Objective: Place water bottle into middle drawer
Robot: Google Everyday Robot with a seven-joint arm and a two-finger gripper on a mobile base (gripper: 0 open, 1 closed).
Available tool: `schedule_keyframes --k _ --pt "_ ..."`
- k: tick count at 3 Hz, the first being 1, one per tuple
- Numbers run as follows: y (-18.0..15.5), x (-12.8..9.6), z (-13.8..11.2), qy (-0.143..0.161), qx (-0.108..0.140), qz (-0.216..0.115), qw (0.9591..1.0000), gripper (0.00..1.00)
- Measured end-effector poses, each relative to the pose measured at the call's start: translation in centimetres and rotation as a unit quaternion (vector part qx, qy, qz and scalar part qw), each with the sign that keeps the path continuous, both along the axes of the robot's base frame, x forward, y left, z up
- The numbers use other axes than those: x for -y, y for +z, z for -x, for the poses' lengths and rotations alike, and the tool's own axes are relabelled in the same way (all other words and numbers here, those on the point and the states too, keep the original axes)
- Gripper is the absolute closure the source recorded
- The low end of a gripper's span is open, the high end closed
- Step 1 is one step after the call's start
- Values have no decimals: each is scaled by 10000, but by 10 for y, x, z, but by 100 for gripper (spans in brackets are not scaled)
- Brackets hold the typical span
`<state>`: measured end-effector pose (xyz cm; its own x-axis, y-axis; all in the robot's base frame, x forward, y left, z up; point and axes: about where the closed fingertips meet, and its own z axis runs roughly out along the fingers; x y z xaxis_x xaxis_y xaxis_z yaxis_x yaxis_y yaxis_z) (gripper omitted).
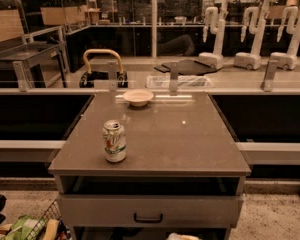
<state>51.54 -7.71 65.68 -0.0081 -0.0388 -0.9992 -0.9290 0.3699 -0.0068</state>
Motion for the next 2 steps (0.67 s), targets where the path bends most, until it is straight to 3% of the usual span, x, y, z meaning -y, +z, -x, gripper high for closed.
schedule_keyframes --k 1,2 --pt "-74 -44 -10 515 7 134 9986 100" --pt "-112 -62 -21 671 42 207 9975 100"
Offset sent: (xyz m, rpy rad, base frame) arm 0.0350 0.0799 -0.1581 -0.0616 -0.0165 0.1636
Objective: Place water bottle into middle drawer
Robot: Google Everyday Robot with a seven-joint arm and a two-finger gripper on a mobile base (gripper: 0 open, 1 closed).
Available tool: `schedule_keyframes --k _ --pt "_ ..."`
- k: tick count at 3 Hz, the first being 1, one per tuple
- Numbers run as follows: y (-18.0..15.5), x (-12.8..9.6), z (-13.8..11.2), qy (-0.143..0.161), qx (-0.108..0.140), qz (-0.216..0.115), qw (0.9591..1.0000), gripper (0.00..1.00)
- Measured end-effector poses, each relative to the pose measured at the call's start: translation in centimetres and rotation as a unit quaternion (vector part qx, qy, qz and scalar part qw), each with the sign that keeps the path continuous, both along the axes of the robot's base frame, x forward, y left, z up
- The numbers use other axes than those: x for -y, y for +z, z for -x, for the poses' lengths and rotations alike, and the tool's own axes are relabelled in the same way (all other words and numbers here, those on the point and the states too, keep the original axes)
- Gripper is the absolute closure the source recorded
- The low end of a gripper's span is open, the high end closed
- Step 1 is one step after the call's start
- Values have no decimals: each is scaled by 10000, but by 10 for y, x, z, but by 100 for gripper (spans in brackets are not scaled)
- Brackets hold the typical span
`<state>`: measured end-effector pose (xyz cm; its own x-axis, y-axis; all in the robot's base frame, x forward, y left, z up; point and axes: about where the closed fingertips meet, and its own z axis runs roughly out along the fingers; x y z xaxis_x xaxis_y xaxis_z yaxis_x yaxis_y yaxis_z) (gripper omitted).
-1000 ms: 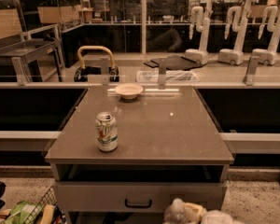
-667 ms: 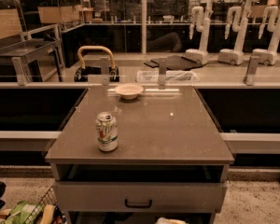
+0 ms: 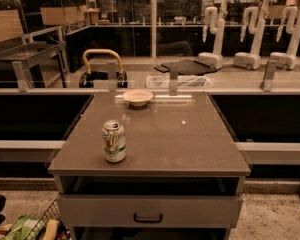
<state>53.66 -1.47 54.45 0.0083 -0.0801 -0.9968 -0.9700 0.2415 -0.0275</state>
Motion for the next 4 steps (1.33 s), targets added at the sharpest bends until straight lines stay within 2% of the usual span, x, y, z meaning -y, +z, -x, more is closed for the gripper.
schedule_keyframes --k 2,3,4 --pt "-51 -22 -1 65 -66 15 10000 100" --pt "-64 -30 2 26 -128 -120 9998 100" --pt "-65 -32 2 42 -136 -137 9998 84"
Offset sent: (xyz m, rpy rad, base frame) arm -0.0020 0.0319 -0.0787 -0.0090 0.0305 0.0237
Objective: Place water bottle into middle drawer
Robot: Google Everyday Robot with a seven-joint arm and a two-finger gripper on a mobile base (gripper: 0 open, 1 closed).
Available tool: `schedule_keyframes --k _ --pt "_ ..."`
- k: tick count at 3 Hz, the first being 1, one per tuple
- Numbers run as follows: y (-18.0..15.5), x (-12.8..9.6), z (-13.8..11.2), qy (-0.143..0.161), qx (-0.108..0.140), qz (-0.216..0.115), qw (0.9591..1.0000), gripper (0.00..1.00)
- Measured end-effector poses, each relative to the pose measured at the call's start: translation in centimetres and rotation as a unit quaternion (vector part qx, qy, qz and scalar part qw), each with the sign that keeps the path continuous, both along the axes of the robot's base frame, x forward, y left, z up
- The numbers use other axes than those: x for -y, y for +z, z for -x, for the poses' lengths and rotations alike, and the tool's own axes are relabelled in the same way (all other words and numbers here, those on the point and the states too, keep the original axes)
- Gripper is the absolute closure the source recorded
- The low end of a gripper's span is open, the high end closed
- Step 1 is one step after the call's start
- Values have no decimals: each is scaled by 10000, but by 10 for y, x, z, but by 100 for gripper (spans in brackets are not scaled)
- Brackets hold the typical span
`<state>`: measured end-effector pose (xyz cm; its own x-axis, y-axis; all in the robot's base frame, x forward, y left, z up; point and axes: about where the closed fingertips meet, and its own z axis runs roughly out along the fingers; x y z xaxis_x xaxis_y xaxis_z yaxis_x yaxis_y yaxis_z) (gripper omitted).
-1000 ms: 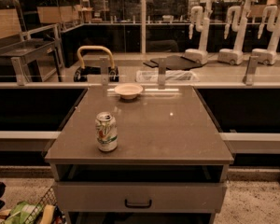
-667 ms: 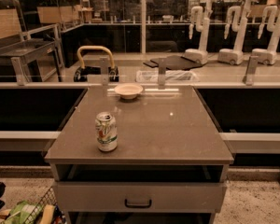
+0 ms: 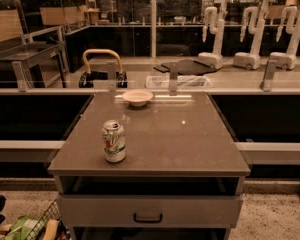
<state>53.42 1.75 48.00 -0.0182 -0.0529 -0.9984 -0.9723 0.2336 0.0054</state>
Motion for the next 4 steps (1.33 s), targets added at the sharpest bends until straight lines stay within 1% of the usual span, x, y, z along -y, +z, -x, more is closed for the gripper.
schedule_keyframes --k 2,3,4 --pt "1 -4 1 36 -2 -16 10000 37" --pt "1 -7 2 61 -3 -26 10000 6" --pt "1 -8 2 70 -3 -30 10000 0"
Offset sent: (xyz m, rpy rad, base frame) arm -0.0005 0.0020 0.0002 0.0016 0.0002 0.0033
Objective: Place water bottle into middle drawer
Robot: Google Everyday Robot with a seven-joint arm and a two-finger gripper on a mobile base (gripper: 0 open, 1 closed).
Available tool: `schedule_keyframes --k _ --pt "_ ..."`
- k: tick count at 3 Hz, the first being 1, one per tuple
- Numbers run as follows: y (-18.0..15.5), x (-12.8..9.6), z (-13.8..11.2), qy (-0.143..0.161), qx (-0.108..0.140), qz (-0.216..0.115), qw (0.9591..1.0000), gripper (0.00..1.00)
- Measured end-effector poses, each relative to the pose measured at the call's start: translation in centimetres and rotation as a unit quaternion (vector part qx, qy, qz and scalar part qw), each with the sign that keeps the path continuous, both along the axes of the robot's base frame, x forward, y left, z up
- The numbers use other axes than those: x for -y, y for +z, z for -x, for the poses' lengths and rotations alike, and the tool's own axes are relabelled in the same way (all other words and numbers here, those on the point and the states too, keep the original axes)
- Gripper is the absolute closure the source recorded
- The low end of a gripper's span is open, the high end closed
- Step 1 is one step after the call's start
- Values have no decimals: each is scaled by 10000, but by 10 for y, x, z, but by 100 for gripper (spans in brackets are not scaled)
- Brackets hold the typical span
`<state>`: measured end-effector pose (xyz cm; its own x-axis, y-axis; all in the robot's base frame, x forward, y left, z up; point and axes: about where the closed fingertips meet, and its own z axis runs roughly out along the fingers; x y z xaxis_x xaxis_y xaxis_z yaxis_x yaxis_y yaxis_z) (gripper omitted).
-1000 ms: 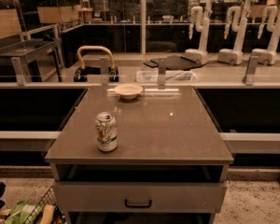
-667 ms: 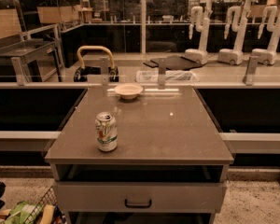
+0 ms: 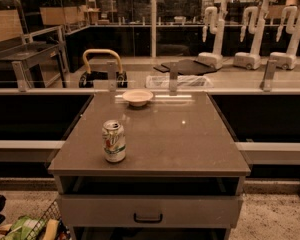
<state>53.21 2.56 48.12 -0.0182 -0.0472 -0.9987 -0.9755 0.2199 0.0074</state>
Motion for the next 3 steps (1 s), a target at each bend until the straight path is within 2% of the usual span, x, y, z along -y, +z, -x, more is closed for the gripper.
schedule_keyframes --k 1,2,3 --pt "24 -8 2 67 -11 366 9993 0" --pt "61 -12 13 260 -211 950 9949 0" --pt "93 -3 43 265 -579 1531 9862 0"
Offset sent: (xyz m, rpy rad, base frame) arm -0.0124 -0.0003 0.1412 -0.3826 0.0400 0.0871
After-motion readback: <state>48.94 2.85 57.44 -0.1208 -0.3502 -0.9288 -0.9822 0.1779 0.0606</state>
